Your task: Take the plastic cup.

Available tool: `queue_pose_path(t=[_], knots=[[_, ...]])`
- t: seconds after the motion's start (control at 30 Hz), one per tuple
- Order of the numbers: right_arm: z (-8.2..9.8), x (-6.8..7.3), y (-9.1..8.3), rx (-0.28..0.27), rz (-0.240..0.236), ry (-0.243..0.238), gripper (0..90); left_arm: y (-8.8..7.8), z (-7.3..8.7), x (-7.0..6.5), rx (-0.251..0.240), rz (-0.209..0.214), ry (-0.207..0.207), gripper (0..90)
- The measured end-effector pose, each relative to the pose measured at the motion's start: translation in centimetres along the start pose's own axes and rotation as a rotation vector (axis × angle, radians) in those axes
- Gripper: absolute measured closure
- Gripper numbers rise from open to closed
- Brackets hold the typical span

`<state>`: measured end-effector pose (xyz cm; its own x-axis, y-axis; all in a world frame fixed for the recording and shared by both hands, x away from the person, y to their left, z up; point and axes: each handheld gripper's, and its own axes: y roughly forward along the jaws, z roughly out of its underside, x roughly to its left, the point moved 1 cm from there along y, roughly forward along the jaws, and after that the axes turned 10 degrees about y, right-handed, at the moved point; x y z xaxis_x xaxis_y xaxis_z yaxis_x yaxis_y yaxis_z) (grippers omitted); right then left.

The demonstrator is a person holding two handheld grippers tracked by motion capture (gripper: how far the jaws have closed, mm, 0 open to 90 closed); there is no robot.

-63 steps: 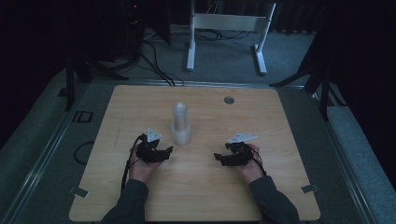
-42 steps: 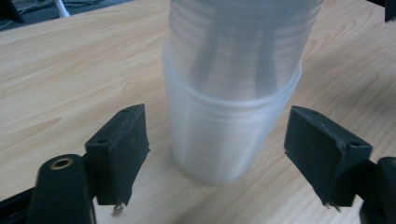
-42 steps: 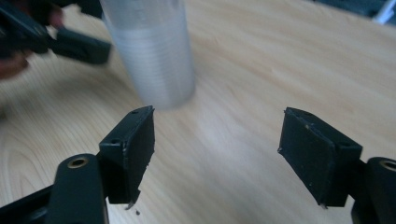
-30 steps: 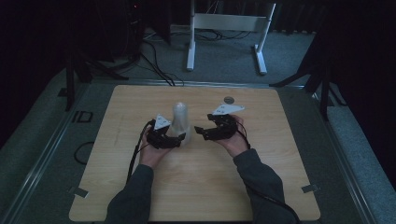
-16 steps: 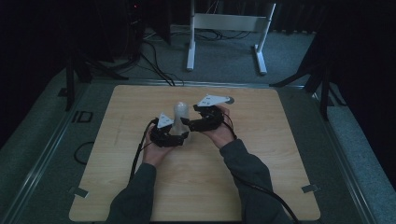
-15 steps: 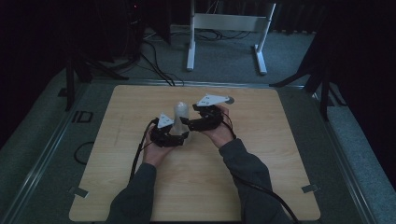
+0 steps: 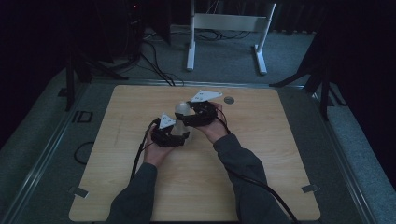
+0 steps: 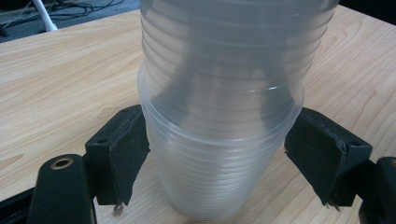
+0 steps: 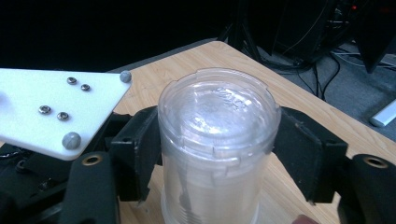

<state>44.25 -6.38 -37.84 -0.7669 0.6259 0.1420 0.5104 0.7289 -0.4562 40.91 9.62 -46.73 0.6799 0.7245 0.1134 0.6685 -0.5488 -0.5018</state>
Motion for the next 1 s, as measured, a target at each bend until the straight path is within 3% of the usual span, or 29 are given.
queue_pose_path(t=[0.47,1.0], knots=[[-0.4,0.0,-0.1,-0.026,-0.016,0.021,39.1,0.0,0.0,-0.1,0.0,-0.007,0.01,22.2],[-2.5,0.3,-2.8,-0.105,-0.032,0.022,40.5,-0.2,0.0,-0.1,0.0,-0.016,-0.001,19.7]])
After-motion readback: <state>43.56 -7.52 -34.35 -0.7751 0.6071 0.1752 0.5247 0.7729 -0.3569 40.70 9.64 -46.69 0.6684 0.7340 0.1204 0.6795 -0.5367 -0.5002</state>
